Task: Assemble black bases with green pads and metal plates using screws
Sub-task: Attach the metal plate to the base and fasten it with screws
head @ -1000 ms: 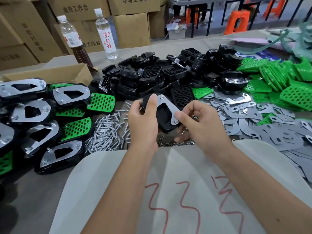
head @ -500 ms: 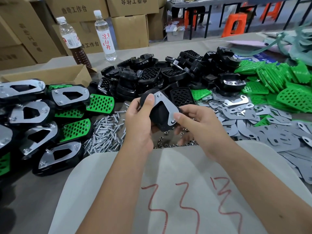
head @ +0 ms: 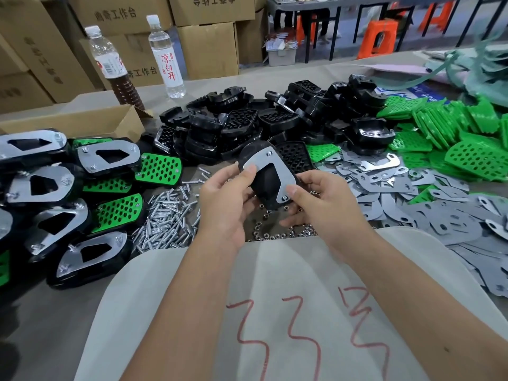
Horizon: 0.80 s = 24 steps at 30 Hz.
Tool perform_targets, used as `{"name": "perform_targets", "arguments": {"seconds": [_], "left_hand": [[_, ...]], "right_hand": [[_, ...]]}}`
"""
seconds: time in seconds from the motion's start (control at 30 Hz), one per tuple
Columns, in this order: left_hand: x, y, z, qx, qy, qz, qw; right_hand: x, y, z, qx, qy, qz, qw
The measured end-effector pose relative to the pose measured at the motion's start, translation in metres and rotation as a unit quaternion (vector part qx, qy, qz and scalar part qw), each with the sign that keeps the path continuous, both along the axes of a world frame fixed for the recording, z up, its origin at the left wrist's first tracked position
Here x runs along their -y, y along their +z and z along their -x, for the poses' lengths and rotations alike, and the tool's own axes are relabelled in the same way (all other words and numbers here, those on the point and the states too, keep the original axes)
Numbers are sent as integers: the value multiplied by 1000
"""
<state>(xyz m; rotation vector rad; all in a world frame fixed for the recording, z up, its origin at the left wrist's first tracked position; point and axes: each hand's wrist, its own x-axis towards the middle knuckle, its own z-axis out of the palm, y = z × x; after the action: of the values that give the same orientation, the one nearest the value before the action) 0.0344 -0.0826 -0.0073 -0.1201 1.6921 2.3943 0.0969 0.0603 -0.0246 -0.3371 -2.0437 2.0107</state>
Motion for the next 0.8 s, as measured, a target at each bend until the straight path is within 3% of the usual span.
{"name": "perform_targets", "arguments": {"seconds": [0.27,0.43,0.8], "left_hand": [[3,-1,3,-3,8,-8,1000],[3,0,3,-8,-6,-20,1000],[2,-6,6,-29,14,35,999]], "right_hand": [[1,4,-1,10,55,43,998],[-1,3,-1,0,33,32,999],[-5,0,-3,-13,45,-72,996]]}}
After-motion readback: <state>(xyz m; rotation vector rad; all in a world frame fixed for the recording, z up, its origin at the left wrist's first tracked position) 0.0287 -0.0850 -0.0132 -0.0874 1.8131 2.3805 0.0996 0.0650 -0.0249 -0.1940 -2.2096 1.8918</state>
